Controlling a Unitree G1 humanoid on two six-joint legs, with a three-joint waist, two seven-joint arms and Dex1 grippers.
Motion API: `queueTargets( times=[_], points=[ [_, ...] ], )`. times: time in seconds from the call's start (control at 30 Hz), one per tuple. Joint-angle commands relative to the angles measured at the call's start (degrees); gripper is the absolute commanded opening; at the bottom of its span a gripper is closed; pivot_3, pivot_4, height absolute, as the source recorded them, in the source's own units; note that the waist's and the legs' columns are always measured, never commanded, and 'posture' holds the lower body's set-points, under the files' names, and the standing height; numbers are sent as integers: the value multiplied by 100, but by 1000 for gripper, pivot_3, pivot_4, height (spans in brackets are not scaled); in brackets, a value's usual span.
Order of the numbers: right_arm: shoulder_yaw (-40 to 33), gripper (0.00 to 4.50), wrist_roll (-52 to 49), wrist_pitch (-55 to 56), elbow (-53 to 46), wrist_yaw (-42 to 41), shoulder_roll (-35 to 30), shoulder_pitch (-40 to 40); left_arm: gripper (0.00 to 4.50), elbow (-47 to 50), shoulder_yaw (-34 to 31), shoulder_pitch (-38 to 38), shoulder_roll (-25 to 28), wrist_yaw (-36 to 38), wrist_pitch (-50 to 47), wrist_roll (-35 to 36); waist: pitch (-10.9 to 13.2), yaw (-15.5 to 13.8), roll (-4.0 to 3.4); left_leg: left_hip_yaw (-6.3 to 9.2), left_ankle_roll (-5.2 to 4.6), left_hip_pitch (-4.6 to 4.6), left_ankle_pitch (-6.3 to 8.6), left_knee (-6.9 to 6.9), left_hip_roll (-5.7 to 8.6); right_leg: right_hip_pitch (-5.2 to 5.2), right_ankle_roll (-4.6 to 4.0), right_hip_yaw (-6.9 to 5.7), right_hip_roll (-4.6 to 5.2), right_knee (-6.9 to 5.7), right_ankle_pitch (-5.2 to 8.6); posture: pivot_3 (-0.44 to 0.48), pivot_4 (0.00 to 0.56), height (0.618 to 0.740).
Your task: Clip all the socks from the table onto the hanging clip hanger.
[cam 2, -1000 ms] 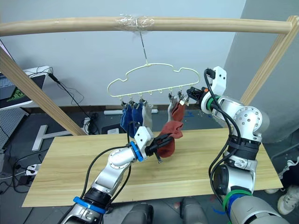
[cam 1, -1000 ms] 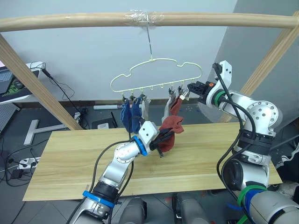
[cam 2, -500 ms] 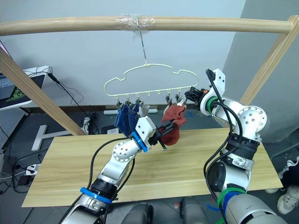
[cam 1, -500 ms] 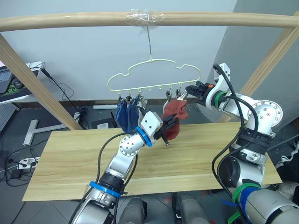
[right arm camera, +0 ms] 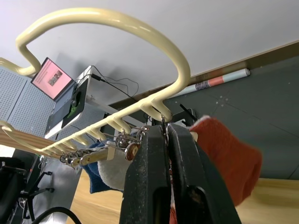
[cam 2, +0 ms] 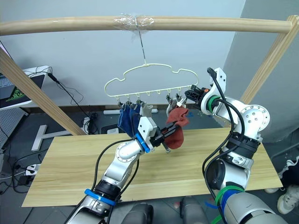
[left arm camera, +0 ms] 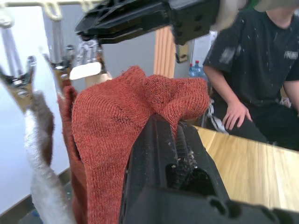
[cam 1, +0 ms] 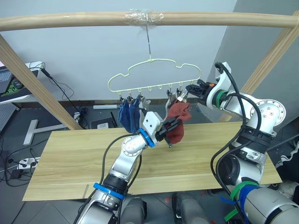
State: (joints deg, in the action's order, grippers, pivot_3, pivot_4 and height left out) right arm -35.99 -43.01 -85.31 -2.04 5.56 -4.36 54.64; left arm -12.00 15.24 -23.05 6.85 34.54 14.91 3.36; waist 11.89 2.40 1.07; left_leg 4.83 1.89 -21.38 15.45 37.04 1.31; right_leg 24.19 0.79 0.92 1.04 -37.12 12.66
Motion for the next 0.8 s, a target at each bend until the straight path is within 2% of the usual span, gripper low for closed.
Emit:
queueTargets(
  times=[0.03, 0.6, 0.63, 0.8],
  points=[
    [-98, 0, -105, -82, -253, 16, 6, 91, 18, 71, -99, -150, -40, -39, 66, 42, 0, 3, 0, 0, 0, 0, 0, 0, 0, 0, 0, 0, -1, 0, 0, -90, 180, 740],
    [-140, 0, -139, -149, -369, -100, 60, 33, 18, -89, -253, -414, -116, -142, -3, 80, 0, 9, 0, 0, -1, -7, 0, 0, 1, 4, 0, -1, -2, 2, 0, -90, 173, 740],
    [-144, 504, -143, -136, -368, -112, 58, 27, 0, -59, -240, -405, -126, -150, -18, 75, 0, 11, 0, 1, -1, -7, 0, -1, 1, 5, 0, -2, -2, 1, 0, -90, 173, 740],
    [-216, 2229, -203, -57, -360, -182, 50, 17, 0, 152, -114, -309, -192, -109, -115, 81, 0, 38, 0, 1, -1, -7, 0, -1, 1, 6, 0, 0, -1, 0, 0, -90, 173, 740]
  ],
)
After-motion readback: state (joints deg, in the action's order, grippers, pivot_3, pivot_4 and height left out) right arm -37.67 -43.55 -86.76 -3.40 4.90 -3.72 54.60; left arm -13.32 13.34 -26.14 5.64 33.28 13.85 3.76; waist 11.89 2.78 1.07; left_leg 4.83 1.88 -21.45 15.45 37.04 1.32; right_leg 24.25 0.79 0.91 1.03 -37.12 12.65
